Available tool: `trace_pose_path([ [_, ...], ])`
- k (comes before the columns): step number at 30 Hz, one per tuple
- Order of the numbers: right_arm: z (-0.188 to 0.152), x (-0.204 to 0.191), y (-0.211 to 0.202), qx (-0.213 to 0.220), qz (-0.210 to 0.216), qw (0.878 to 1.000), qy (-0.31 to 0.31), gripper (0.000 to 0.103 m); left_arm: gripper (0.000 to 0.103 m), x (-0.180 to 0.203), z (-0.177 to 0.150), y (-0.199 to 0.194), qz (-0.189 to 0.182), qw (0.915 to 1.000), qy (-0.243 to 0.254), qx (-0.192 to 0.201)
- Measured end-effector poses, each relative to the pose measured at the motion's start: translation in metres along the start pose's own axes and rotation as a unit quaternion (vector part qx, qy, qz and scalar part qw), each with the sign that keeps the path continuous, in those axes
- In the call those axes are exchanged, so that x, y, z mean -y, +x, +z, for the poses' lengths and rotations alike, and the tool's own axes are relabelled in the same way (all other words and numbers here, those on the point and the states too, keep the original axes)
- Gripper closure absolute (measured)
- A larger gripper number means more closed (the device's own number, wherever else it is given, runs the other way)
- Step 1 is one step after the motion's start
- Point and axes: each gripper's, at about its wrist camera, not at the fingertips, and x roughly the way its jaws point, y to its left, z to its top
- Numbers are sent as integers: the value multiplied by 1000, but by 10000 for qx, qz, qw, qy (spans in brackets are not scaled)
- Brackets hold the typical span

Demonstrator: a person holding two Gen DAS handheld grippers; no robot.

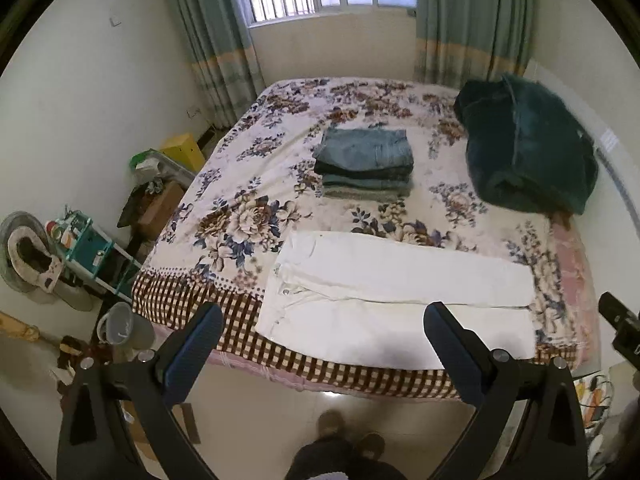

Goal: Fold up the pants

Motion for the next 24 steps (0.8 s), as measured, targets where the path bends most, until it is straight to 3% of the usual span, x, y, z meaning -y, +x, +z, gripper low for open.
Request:
trace_pose_path([
  [8, 53, 15, 150, -509, -300, 9975, 384, 0, 0, 42, 45, 97, 47, 9993, 210, -312],
  [14, 100, 24, 283, -1076, -455, 9883, 983, 0, 0, 76, 89, 207, 9, 9958, 345, -844],
  [21, 134, 44, 456, -1736, -679, 9694, 1597, 0, 0, 101, 112, 373, 46, 9780, 129, -2080],
  [24, 134, 57, 531, -1993, -495, 9567, 2064, 0, 0, 106, 114, 442, 160, 9663, -114, -2566],
])
